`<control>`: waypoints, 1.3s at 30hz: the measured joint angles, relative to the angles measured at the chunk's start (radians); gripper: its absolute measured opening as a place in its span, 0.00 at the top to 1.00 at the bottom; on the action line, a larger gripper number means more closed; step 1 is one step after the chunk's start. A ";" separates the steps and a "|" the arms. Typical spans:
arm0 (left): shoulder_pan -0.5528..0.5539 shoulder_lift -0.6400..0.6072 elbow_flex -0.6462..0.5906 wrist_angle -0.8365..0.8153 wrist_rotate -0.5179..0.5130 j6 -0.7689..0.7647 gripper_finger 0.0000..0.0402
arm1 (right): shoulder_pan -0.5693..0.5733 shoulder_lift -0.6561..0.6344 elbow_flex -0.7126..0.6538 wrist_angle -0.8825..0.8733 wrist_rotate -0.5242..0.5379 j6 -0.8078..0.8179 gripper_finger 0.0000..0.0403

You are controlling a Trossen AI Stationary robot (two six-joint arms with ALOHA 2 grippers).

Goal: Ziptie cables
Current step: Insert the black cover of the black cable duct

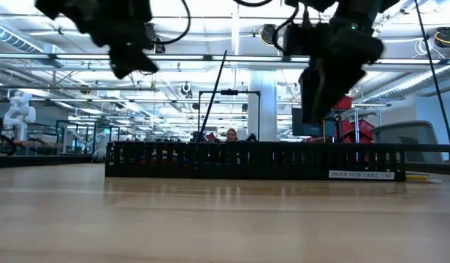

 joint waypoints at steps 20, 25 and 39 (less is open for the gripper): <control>-0.052 -0.021 -0.020 -0.177 -0.144 0.012 0.47 | 0.008 0.039 0.000 -0.035 -0.054 -0.042 0.23; -0.052 -0.020 -0.025 -0.179 -0.151 0.006 0.47 | 0.005 0.042 0.000 -0.040 -0.048 -0.047 0.23; -0.052 -0.012 -0.025 -0.185 -0.156 0.005 0.47 | 0.005 0.169 0.000 -0.007 -0.051 -0.057 0.23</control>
